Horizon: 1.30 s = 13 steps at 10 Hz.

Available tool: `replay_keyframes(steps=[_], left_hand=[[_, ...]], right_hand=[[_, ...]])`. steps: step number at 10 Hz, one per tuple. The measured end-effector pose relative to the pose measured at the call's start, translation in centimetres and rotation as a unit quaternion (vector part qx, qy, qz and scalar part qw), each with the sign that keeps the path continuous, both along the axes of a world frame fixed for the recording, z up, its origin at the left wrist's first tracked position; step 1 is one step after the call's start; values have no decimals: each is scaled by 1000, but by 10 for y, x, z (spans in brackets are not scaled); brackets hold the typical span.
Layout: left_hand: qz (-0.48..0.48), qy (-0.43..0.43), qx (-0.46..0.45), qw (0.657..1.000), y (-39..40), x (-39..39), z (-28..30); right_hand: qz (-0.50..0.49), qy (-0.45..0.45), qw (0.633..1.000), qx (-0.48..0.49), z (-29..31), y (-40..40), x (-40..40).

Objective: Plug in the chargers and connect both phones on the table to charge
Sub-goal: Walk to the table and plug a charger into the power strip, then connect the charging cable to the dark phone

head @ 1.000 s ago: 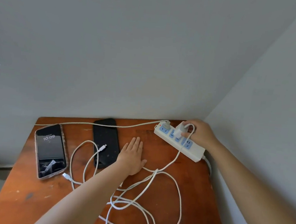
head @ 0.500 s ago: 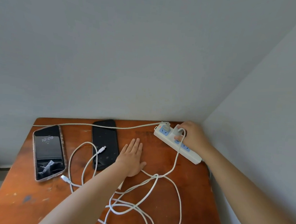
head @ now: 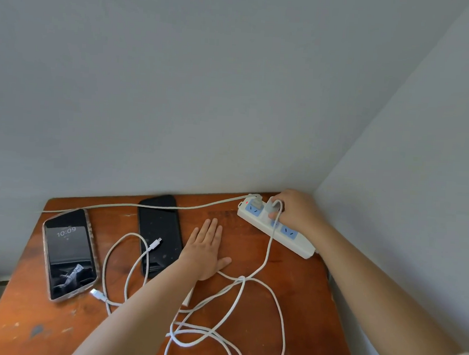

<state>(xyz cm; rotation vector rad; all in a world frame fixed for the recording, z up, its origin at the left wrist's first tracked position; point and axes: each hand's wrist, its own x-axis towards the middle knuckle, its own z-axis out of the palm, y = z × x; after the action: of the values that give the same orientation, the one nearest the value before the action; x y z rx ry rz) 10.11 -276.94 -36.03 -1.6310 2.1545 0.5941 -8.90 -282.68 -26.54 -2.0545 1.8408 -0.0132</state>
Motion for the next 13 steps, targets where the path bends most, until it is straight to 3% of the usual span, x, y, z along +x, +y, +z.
replay_keyframes(steps=[2, 8, 10, 11, 13], left_hand=[[-1, 1, -2, 1000, 0, -1, -1], [0, 10, -4, 1000, -1, 0, -5], [4, 33, 8, 999, -3, 2, 0], [31, 101, 1, 994, -5, 9, 14], [65, 200, -146, 967, 38, 59, 20]], right_hand=[[18, 53, 998, -34, -5, 5, 4], [1, 94, 996, 14, -2, -5, 4], [-13, 61, 998, -7, -5, -2, 2], [-26, 34, 999, -15, -7, 4, 1], [-104, -97, 982, -122, -18, 61, 11]])
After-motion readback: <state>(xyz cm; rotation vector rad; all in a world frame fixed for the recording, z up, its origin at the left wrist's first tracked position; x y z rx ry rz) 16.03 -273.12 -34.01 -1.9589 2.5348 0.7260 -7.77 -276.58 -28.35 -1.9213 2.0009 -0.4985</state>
